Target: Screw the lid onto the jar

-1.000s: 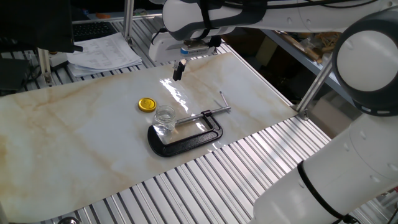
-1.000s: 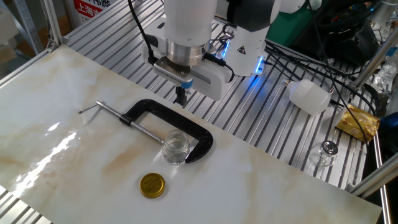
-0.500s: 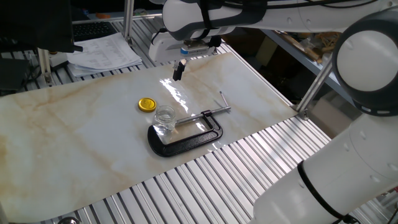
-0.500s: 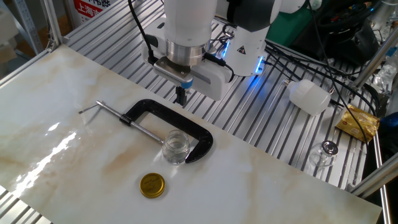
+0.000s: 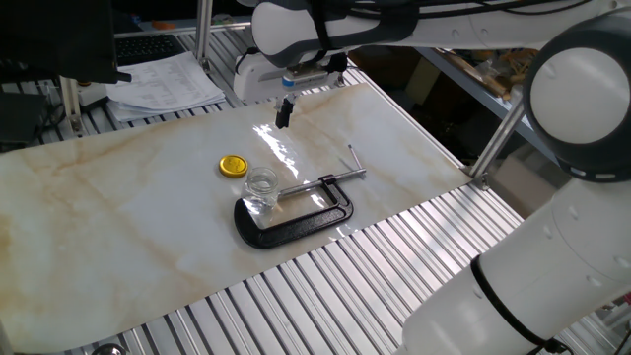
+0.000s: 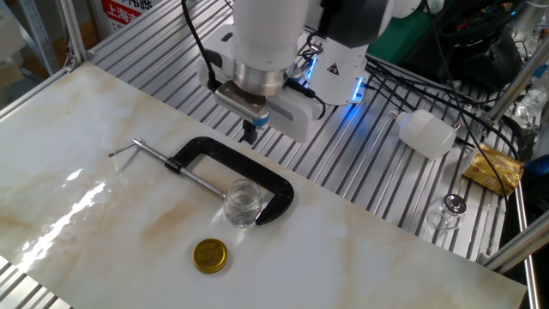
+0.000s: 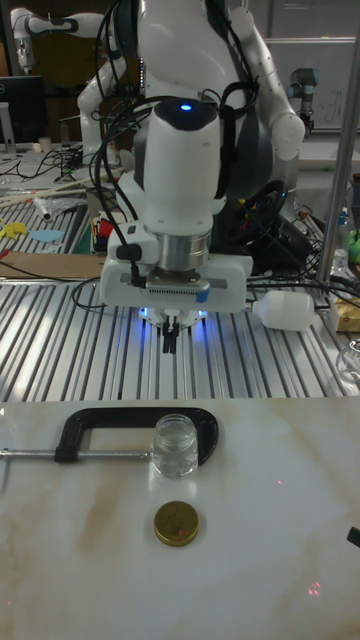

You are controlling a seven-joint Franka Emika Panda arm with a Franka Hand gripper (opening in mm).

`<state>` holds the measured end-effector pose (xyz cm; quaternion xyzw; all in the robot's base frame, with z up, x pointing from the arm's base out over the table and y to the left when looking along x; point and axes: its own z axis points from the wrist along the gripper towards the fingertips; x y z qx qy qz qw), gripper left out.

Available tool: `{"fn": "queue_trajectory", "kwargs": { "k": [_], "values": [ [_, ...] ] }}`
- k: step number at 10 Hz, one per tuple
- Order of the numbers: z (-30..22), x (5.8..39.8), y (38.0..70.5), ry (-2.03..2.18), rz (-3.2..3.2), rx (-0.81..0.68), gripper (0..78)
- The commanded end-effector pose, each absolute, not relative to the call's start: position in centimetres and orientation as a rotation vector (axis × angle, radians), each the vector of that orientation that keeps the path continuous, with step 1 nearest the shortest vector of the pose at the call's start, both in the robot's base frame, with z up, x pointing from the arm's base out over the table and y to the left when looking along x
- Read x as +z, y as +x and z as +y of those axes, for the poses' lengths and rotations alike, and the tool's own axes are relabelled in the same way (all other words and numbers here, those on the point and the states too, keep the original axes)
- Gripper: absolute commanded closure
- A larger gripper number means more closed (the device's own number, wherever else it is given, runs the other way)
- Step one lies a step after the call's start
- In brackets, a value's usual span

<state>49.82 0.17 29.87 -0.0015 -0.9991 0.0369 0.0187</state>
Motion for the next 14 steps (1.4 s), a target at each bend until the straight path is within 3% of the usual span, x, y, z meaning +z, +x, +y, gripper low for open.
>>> {"fn": "queue_trajectory", "kwargs": {
  "k": [1, 7, 11, 14],
  "values": [
    [0.2, 29.9, 49.9, -0.011, -3.09, 0.088, 77.6],
    [0.2, 29.0, 50.2, -0.012, -3.094, 0.088, 77.6],
    [-0.7, 28.6, 52.2, -0.007, -3.096, 0.066, 77.6],
    [-0.7, 26.8, 52.5, -0.019, -3.129, 0.049, 77.6]
  ]
}}
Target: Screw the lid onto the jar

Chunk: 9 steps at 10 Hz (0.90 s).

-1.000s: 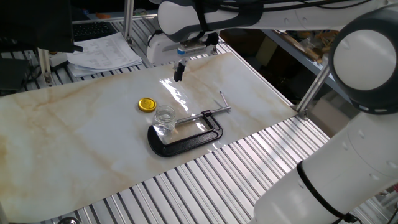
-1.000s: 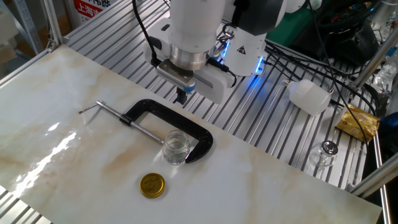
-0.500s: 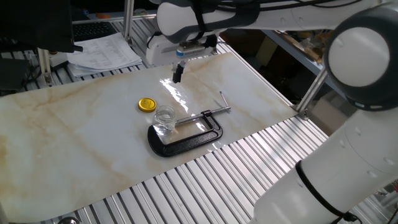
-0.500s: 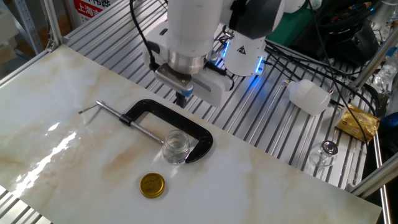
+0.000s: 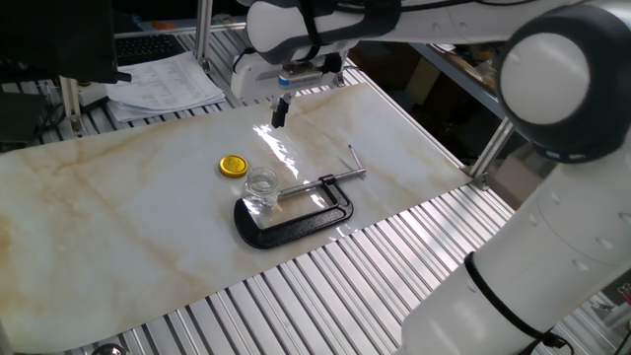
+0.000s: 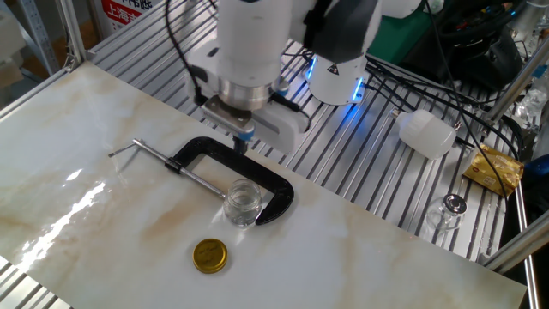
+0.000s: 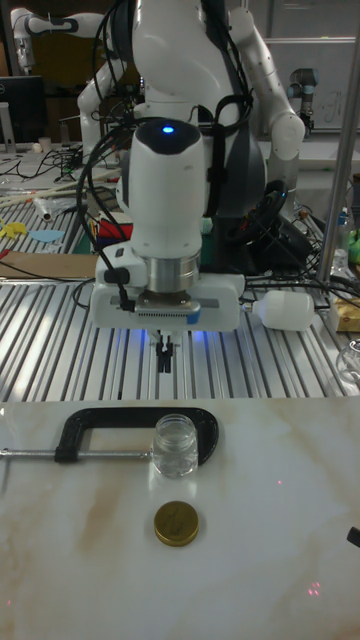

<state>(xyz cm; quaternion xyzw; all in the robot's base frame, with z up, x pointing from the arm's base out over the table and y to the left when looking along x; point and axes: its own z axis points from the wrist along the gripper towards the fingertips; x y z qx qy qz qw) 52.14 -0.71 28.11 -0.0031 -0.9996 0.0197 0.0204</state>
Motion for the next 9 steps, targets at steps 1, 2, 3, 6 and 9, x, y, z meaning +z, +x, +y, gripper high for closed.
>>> {"fn": "queue_trajectory", "kwargs": {
  "k": [1, 2, 3, 6, 9],
  "values": [
    [-0.6, 26.5, 52.5, -0.017, -3.128, 0.049, 77.6],
    [-0.4, 26.5, 52.5, -0.018, -3.126, 0.051, 77.6],
    [-0.3, 26.6, 52.4, -0.019, -3.124, 0.052, 77.6],
    [1.3, 25.9, 51.8, -0.032, -3.107, 0.047, 77.6],
    [1.4, 26.0, 51.8, -0.021, -3.098, 0.042, 77.6]
  ]
}}
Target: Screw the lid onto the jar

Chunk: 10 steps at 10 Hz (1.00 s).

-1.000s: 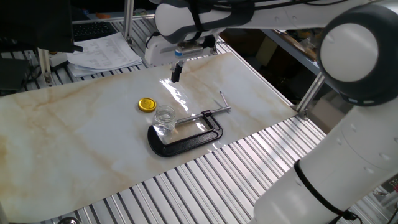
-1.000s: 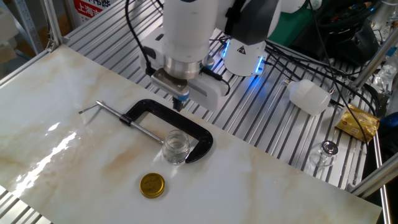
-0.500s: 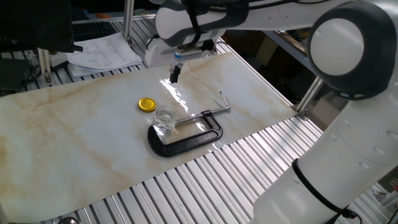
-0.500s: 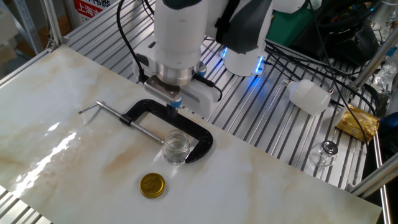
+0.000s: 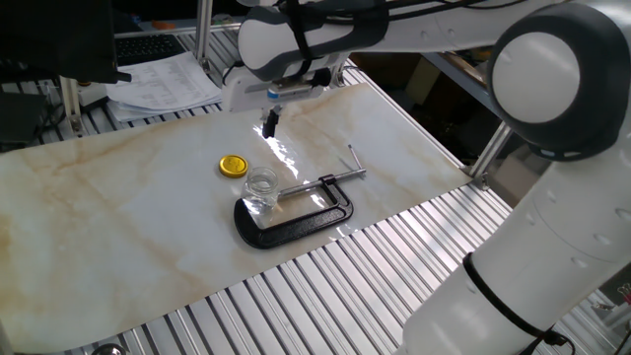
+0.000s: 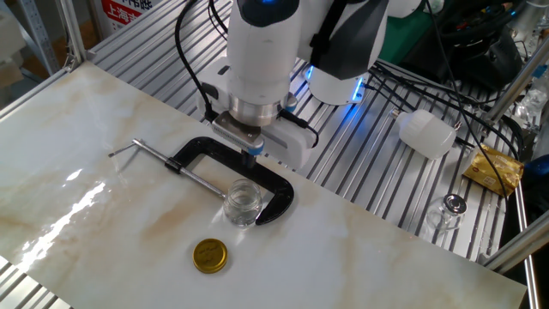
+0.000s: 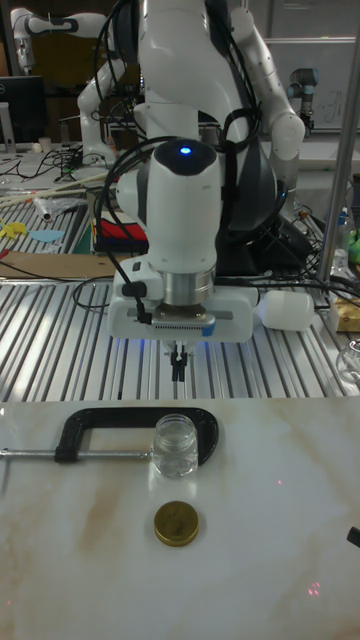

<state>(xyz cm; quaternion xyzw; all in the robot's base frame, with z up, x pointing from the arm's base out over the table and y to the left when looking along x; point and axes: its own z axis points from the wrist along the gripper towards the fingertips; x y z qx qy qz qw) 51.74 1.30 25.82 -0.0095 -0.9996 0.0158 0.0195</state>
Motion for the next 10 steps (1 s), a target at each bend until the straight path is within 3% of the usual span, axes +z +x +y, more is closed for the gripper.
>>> {"fn": "queue_trajectory", "kwargs": {
  "k": [1, 10],
  "values": [
    [1.36, 25.96, 51.76, -0.011, -3.089, 0.028, 77.6],
    [1.36, 25.96, 51.76, -0.03, -3.108, 0.064, 77.6]
  ]
}}
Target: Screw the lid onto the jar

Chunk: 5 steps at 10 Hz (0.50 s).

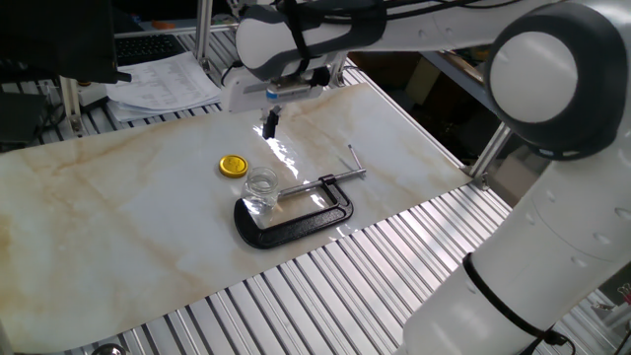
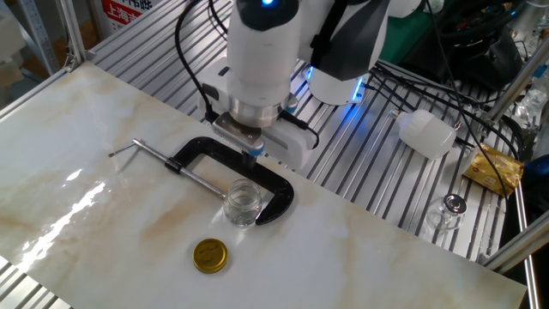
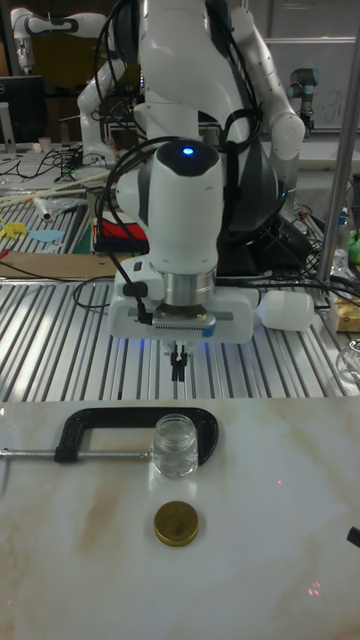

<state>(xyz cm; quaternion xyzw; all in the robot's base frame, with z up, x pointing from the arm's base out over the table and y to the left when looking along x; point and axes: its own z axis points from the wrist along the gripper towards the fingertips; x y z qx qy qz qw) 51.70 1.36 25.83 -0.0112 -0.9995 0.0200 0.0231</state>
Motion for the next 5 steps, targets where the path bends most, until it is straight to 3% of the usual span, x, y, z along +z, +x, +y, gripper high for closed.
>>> {"fn": "queue_trajectory", "kwargs": {
  "k": [1, 5],
  "values": [
    [1.4, 26.0, 52.1, -0.025, -3.102, 0.058, 77.6],
    [2.2, 25.0, 57.0, -0.025, -3.099, 0.059, 77.6]
  ]
}}
